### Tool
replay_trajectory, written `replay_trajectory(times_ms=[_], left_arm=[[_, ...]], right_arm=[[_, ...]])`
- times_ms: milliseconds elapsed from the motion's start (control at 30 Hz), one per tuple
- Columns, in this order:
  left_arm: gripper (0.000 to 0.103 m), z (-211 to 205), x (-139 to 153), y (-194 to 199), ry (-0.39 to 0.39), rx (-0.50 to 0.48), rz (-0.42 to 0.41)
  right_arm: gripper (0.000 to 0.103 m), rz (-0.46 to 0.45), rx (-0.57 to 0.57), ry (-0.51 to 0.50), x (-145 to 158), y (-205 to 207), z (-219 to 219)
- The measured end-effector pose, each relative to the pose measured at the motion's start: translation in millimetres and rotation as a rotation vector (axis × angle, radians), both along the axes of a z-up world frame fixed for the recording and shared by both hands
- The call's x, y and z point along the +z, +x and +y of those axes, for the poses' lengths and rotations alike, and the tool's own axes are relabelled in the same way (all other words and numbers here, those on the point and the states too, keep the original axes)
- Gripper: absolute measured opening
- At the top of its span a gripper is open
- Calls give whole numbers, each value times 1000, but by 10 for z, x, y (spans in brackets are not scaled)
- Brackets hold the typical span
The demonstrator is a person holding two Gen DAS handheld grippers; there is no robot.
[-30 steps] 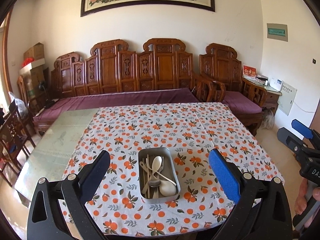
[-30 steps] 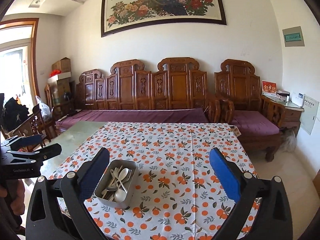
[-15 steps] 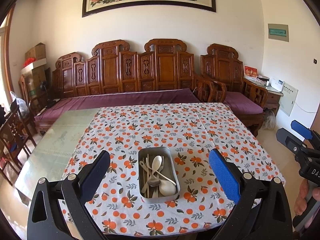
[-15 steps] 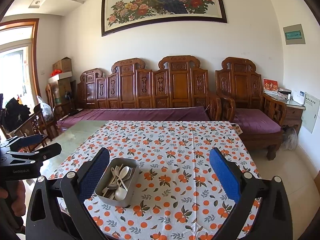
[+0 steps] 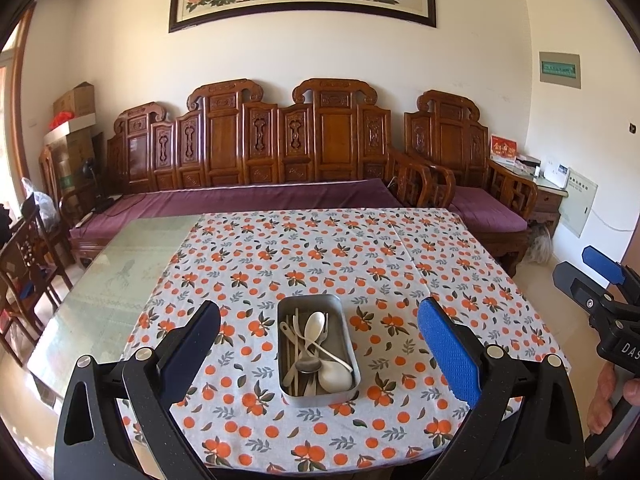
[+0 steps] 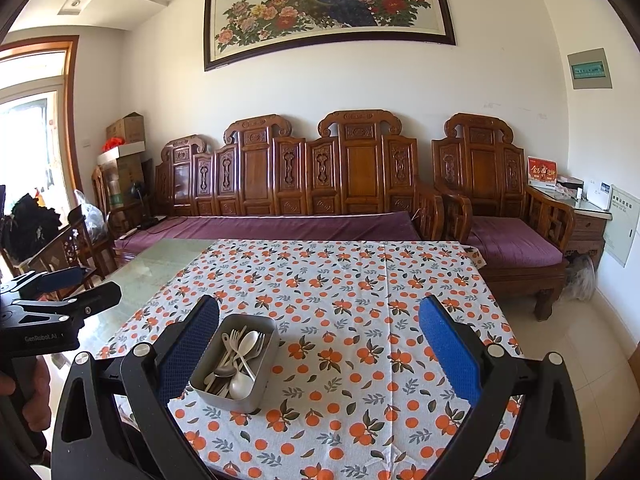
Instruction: Organize utensils
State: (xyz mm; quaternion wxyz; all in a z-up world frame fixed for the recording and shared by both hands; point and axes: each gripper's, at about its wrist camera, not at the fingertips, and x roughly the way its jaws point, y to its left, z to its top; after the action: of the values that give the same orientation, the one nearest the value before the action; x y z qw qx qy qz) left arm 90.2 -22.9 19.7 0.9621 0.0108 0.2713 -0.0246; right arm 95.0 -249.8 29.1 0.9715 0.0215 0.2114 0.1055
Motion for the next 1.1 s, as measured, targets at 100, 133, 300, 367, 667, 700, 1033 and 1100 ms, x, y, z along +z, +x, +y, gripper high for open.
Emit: replay_trajectory(times_ms=[100, 133, 300, 367, 667, 700, 1033, 1100], left_arm=[[95, -5, 7, -3, -1, 2, -1], [95, -8, 7, -5, -1, 3, -2], [95, -8, 9, -5, -1, 4, -1], [95, -11, 9, -4, -4, 3, -1], [95, -10, 9, -9, -3, 3, -3], [95, -11, 9, -9, -3, 3, -3], [95, -28, 26, -14, -7, 4, -6], [95, -35, 31, -11, -8, 5, -5]], right_arm=[[101, -1, 0, 0, -1, 1, 0], [101, 0, 1, 1, -18, -1, 7], [101, 0, 1, 0, -32, 0, 11], [101, 0, 2, 0, -30, 0, 11], [101, -1, 2, 0, -36, -1, 15], [101, 0, 2, 0, -29, 3, 15], [101, 1, 3, 0, -36, 2, 13], [101, 1, 3, 2, -34, -1, 13]])
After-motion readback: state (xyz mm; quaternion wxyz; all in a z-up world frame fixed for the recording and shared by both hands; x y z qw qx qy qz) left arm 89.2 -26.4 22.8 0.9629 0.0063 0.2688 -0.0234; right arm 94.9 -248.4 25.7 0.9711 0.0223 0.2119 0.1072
